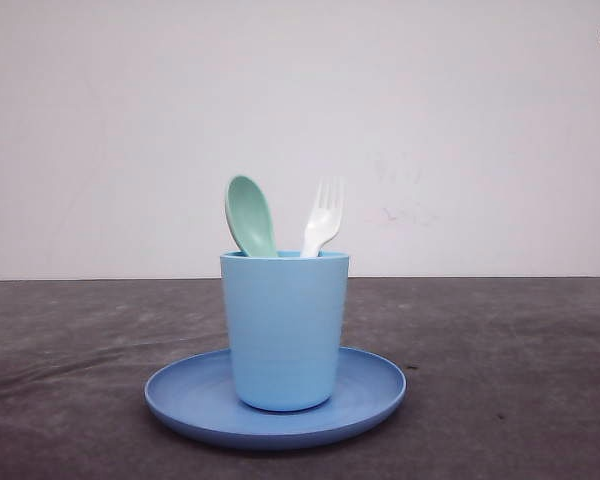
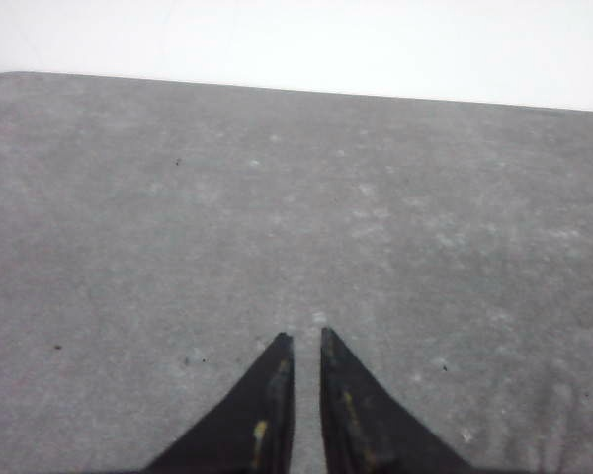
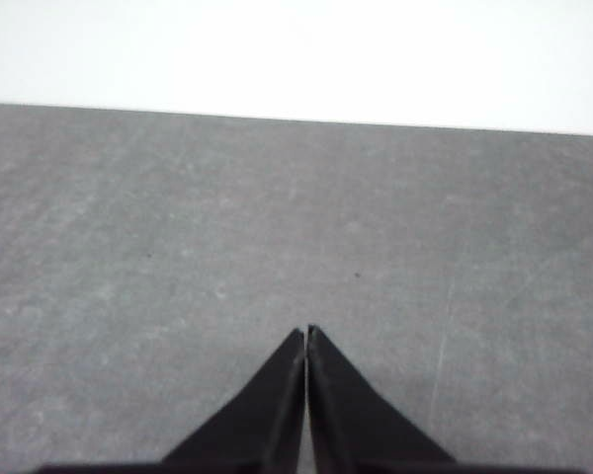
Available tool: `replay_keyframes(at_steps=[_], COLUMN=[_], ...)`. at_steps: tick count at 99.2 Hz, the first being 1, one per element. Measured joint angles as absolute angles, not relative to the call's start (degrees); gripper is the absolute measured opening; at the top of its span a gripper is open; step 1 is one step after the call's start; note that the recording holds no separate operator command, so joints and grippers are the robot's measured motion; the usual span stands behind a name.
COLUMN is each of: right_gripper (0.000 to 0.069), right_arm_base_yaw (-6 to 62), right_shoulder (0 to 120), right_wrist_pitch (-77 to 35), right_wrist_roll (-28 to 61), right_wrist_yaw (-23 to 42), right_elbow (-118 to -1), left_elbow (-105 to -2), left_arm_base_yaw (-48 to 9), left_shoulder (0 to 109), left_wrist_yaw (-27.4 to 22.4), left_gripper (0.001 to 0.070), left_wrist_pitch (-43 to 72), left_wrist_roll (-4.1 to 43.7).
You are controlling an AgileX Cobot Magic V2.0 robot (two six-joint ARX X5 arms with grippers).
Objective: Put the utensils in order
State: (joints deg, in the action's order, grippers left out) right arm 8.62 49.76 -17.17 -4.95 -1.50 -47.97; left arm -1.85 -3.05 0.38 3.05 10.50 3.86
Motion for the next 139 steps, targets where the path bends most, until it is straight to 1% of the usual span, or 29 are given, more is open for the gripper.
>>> replay_keyframes(at_steps=[51, 68, 79, 94, 120, 133, 139], right_gripper=[0.0004, 0.0004, 0.0004, 0.0004, 0.0004, 0.0004, 0.0004], right_arm_base_yaw=[8.6, 8.2, 7.2, 5.5, 5.1, 5.1, 5.1], right_shoulder=[49.7, 48.3, 41.6, 30.2, 8.6, 1.1, 0.0], right_wrist_pitch=[-12.6, -13.8, -17.8, -17.2, -17.0, -16.9, -15.5], right_wrist_roll=[-5.0, -4.7, -3.8, -3.4, -3.5, -4.0, -4.6], right_wrist_yaw=[-1.5, -1.3, -1.3, -1.3, -1.3, -1.3, -1.3], right_elbow=[-48.0, -47.5, -43.0, -31.2, -10.4, -4.6, -2.8], left_elbow=[-1.8, -1.8, -1.8, -1.8, -1.8, -1.8, -1.8], left_arm_base_yaw=[-3.0, -3.0, -3.0, -3.0, -3.0, -3.0, -3.0], left_shoulder=[0.3, 0.3, 0.3, 0.3, 0.3, 0.3, 0.3], left_wrist_yaw=[3.0, 3.0, 3.0, 3.0, 3.0, 3.0, 3.0], left_gripper=[0.0024, 0.0024, 0.0024, 0.0024, 0.0024, 0.0024, 0.0024], left_wrist_pitch=[10.5, 10.5, 10.5, 10.5, 10.5, 10.5, 10.5], left_wrist_roll=[3.9, 3.9, 3.9, 3.9, 3.9, 3.9, 3.9])
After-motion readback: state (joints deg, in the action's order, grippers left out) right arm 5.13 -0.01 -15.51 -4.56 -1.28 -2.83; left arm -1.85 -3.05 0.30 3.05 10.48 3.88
